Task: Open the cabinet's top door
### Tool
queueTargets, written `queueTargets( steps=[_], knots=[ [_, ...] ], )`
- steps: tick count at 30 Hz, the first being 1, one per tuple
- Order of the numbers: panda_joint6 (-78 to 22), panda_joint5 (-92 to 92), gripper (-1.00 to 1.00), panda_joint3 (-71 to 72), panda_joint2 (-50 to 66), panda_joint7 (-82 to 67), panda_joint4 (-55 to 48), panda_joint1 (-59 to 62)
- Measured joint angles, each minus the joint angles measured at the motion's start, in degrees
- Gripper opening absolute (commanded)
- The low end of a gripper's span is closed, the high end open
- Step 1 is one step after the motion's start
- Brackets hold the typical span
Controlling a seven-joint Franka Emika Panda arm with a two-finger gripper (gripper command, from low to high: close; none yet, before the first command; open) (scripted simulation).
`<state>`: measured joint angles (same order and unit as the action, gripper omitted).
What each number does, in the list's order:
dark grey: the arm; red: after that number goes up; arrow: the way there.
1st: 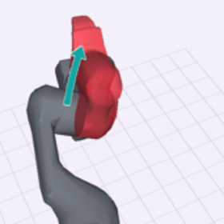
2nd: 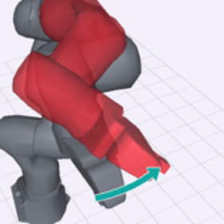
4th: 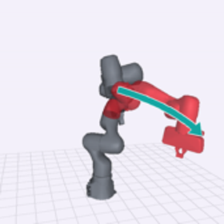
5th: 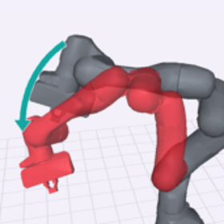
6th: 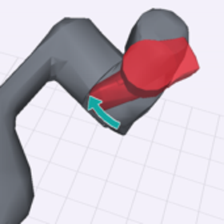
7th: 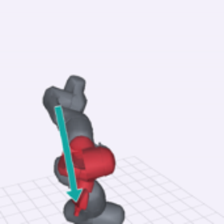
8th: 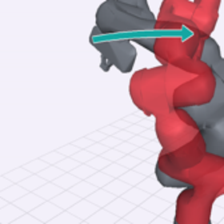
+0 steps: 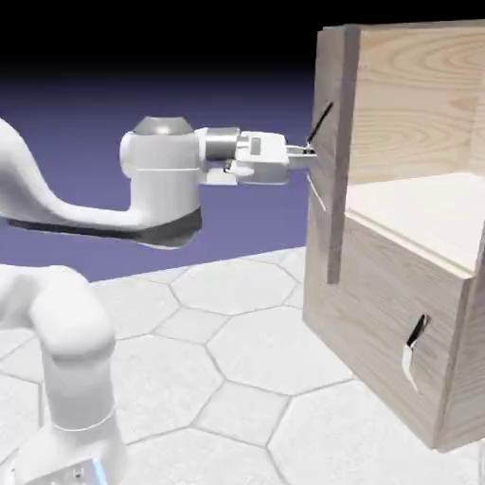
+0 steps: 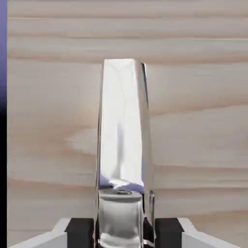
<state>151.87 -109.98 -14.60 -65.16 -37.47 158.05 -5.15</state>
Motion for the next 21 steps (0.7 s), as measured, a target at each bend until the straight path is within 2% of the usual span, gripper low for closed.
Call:
queueTargets(
  steps=[11,21],
  knots=[
    [-15.6,27.4,-1.0,18.9,-14.0,-12.0,8.0,0.9],
    [-35.1,48.7,-1.0,39.7,-17.4,-15.6,5.7,-2.7]
  ],
)
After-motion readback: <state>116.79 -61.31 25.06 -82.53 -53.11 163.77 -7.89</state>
